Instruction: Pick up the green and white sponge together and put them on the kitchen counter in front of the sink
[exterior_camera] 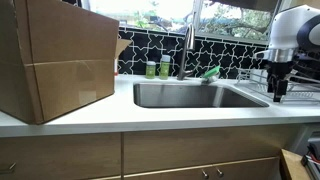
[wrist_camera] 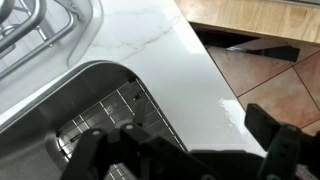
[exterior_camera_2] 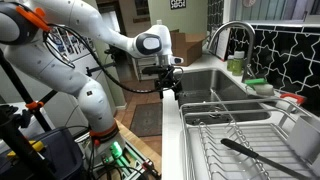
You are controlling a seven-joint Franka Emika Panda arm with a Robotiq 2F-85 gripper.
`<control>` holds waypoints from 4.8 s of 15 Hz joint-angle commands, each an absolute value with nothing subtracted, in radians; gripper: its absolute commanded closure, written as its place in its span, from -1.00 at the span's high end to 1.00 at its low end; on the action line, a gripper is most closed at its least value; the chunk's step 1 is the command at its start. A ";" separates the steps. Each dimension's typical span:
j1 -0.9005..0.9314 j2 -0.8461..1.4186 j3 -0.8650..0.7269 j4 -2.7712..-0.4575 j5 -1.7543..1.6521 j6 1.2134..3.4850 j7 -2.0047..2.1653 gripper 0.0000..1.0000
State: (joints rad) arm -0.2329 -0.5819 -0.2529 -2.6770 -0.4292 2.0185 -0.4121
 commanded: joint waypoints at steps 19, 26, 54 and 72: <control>-0.225 -0.614 -0.260 -2.477 -0.066 2.248 -0.153 1.00; -0.291 -0.518 -0.237 -2.429 -0.041 2.470 0.119 1.00; -0.410 0.186 -0.348 -1.932 0.258 2.718 0.629 1.00; -0.479 0.378 -0.294 -1.752 0.435 2.654 0.296 0.81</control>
